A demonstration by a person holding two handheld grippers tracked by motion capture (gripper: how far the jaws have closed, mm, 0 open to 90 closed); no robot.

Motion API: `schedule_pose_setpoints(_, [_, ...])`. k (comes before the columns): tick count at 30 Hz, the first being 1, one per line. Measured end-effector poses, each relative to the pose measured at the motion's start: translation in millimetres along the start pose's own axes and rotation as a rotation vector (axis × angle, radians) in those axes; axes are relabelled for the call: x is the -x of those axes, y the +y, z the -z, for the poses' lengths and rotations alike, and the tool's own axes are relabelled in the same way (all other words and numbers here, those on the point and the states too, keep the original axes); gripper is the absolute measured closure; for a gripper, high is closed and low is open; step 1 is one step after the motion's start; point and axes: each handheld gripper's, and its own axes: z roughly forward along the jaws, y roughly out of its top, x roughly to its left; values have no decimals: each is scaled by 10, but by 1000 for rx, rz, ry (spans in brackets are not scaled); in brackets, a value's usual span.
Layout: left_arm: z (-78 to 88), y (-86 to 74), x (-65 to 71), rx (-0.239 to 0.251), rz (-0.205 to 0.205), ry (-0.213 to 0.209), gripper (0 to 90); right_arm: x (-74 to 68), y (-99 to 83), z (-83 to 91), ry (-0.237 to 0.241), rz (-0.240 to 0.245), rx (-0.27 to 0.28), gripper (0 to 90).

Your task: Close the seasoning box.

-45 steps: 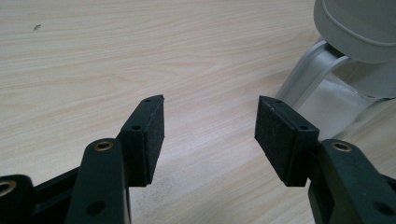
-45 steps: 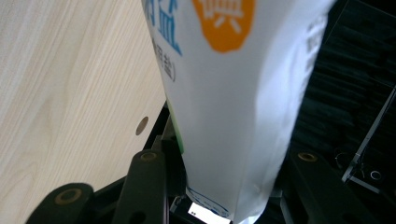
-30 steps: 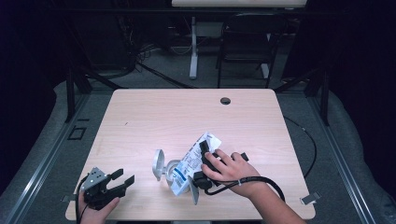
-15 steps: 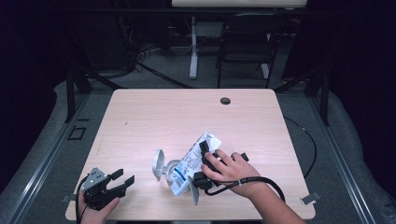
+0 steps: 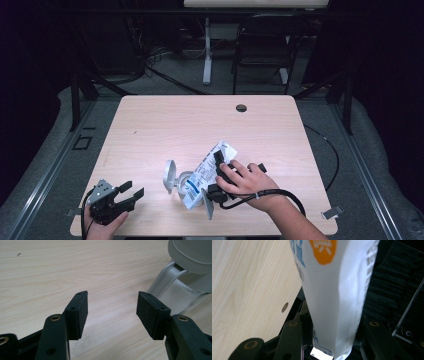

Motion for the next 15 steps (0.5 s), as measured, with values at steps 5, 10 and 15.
schedule_pose_setpoints(5, [4, 3, -3, -1, -1, 0, 430, 5, -2, -1, -2, 0, 2, 651])
schedule_pose_setpoints(10, [2, 1, 0, 0, 0, 1, 430, 7, -3, 0, -2, 1, 2, 652])
schedule_pose_setpoints(15, [1, 4, 3, 2, 0, 0, 430, 5, -2, 3, -2, -2, 2, 652])
